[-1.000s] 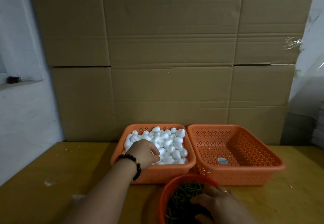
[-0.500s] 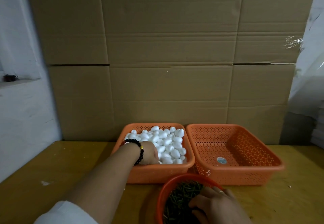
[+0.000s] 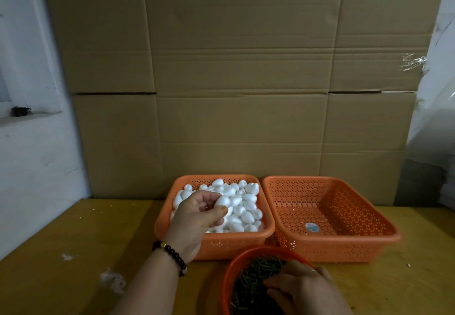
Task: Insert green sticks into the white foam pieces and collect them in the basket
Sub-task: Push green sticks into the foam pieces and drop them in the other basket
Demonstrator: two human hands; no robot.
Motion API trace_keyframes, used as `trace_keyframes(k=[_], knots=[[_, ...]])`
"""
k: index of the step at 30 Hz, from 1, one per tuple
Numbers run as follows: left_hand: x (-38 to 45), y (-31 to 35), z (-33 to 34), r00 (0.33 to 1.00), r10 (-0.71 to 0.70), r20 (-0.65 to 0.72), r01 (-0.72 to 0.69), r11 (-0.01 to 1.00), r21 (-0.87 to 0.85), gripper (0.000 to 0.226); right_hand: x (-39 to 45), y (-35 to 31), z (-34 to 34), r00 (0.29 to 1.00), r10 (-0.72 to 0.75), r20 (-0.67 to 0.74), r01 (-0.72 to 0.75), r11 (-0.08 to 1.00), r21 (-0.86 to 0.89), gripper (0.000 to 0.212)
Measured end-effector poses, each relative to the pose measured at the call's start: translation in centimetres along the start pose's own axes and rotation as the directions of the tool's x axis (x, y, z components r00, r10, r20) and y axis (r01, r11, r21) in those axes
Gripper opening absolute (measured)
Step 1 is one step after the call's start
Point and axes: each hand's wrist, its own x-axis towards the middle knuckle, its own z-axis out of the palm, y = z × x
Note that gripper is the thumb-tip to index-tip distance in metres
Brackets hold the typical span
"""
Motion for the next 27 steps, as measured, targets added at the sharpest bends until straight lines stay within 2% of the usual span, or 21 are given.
trace_keyframes(k=[2,4,6,8,10,17,21,27], knots=[[-1.5,0.1,0.5,0.998,-0.022,0.066,0.038,0.967,-0.252,0.031,0.0,0.0,0.1,1.000,0.004,-0.021,-0.004,1.000,-0.011,0.033],[-3.1,0.3,1.2,0.985,-0.035,0.169,0.110,0.882,-0.459,0.033,-0.2,0.1,0.2,0.999,-0.002,-0.032,0.001,0.999,-0.033,0.033],[-4.5,0.4,2.0,0.969,-0.021,0.248,0.165,0.801,-0.576,0.026,-0.2,0.4,0.2,0.998,-0.001,-0.060,0.000,1.000,-0.014,0.037],[-5.6,0.7,2.7,0.952,0.001,0.305,0.206,0.736,-0.645,0.032,-0.3,0.6,0.2,0.992,-0.021,-0.126,0.016,0.999,-0.040,0.039],[-6.4,0.8,3.1,0.940,0.015,0.342,0.235,0.697,-0.677,0.044,-0.4,0.6,0.2,0.990,-0.037,-0.137,0.034,0.999,-0.025,0.038],[-7.1,1.2,3.2,0.913,0.003,0.408,0.317,0.624,-0.714,0.033,-0.1,1.1,0.8,0.986,-0.064,-0.156,0.062,0.998,-0.015,0.037],[-7.1,1.1,3.1,0.928,-0.025,0.373,0.314,0.593,-0.742,0.050,0.0,1.0,1.0,0.984,-0.075,-0.164,0.074,0.997,-0.012,0.037],[-7.1,1.1,3.2,0.913,-0.037,0.406,0.366,0.513,-0.776,0.064,0.0,1.1,1.0,0.984,-0.068,-0.165,0.068,0.998,-0.007,0.036]])
